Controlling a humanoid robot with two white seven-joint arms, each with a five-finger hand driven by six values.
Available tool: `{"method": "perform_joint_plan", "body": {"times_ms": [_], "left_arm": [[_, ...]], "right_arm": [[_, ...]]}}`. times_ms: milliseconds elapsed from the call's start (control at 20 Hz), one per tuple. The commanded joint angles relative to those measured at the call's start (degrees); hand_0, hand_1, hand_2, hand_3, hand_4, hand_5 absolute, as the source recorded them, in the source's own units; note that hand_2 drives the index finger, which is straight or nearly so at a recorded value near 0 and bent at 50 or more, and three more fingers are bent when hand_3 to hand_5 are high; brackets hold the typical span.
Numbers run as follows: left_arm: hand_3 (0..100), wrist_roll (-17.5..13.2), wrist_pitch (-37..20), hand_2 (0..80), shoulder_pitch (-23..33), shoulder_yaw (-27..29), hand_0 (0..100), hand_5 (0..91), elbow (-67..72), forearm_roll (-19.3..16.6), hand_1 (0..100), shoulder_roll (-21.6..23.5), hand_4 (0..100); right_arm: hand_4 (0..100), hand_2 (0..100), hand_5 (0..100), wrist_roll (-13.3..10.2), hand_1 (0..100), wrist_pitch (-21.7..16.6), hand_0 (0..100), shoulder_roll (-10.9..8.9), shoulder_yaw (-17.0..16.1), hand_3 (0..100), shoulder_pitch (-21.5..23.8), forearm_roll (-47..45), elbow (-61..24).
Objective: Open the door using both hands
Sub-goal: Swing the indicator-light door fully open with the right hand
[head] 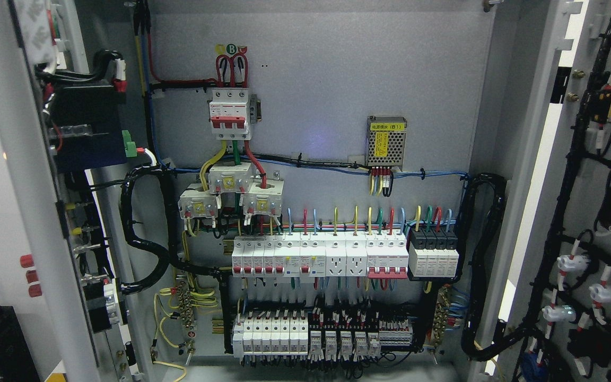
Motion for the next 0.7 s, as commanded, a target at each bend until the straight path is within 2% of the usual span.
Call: {"method": "perform_joint_plan", "body": {"times_ms": [0, 150, 652], "left_arm": [[0, 0.0, 0.01, 0.0, 0.0, 0.01, 12, 0.0, 0.0, 0.0, 39, 0.0, 0], [0, -0.09, 0.01, 0.0, 0.0, 0.01, 12, 0.0, 0.0, 0.0, 39, 0.0, 0], [0, 0.0, 0.01, 0.0, 0.0, 0.01, 12, 0.0, 0.0, 0.0, 39, 0.0, 0]], "right_arm": [[0, 0, 0, -0.29, 39, 0.33, 12, 3.56, 3.61, 0, -0.27, 0.33, -0.1], [0, 0, 0, -0.29, 39, 1.73, 12, 4.43, 4.14, 0, -0.45, 0.33, -0.01], [0, 0, 0, -0.38, 39, 1.91, 12, 4.52, 5.55, 0, -3.53, 0.42, 1.48]]}}
